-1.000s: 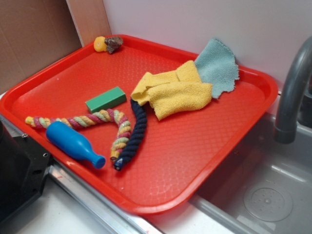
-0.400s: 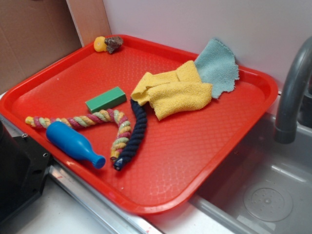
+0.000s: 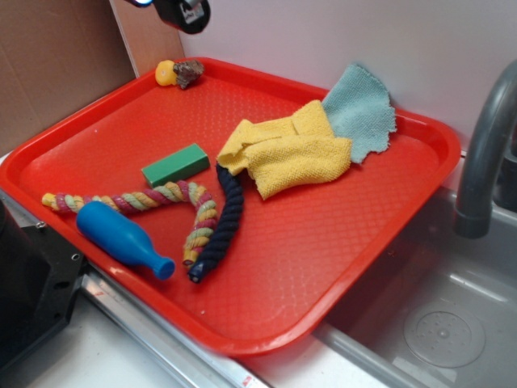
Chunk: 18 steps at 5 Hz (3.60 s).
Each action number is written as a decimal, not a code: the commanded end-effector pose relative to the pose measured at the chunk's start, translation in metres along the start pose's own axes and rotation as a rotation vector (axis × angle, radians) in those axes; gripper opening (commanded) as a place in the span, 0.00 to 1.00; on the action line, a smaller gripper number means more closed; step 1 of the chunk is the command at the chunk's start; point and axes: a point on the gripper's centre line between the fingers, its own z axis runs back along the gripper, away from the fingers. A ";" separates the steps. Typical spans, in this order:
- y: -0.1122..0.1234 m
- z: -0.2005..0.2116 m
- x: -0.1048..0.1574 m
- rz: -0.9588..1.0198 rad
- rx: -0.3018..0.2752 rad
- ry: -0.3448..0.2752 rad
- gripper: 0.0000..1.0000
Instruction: Grab the blue cloth.
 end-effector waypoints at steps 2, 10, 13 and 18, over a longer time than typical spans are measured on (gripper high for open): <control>0.008 -0.040 0.043 -0.138 -0.045 -0.004 1.00; -0.053 -0.167 0.123 -0.096 -0.049 -0.105 1.00; -0.032 -0.184 0.120 -0.058 -0.081 -0.008 0.00; -0.039 0.009 0.037 0.093 -0.058 0.019 0.00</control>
